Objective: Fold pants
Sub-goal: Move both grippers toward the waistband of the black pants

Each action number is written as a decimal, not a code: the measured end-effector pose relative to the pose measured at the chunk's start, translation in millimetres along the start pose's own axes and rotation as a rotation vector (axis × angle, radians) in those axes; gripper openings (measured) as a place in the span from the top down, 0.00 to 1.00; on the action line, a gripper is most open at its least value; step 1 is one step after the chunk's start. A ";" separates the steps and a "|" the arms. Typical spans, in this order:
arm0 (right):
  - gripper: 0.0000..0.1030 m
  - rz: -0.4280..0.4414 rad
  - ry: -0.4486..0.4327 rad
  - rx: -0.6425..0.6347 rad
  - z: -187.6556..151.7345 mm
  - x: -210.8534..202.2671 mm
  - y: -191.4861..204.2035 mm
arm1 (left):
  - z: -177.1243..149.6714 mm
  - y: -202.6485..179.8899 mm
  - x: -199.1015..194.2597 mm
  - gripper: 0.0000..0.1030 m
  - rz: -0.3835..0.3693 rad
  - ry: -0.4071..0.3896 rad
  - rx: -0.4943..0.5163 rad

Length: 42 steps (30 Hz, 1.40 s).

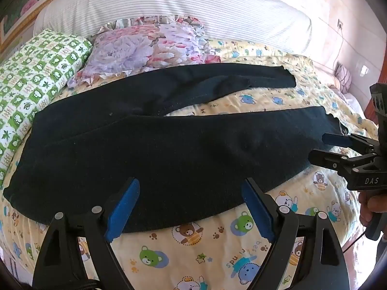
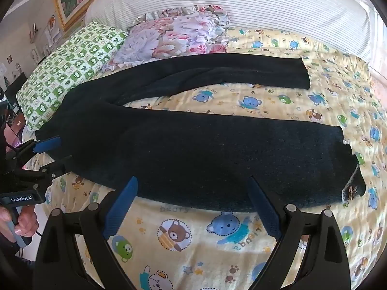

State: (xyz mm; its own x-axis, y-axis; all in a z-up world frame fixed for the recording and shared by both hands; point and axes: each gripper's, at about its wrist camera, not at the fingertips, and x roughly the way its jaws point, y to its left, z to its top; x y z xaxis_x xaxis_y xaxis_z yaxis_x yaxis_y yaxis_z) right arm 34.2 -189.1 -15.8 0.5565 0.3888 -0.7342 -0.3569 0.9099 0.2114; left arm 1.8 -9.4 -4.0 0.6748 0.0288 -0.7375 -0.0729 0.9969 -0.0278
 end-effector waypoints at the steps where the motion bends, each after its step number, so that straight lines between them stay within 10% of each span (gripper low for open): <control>1: 0.10 0.000 -0.001 0.000 0.5 -0.9 -0.9 | 0.1 -0.1 0.1 0.16 -0.001 0.000 0.000; 42: 0.10 0.057 -0.047 0.055 10.3 2.7 -13.4 | 21.9 1.1 24.5 0.16 -0.090 0.037 0.022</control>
State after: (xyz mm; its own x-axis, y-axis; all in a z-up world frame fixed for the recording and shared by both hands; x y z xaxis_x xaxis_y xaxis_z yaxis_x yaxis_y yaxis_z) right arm 48.2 -198.7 -13.9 0.5718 0.4455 -0.6889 -0.3478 0.8921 0.2882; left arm 34.4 -6.0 -7.3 0.6502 -0.0636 -0.7571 0.0036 0.9967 -0.0806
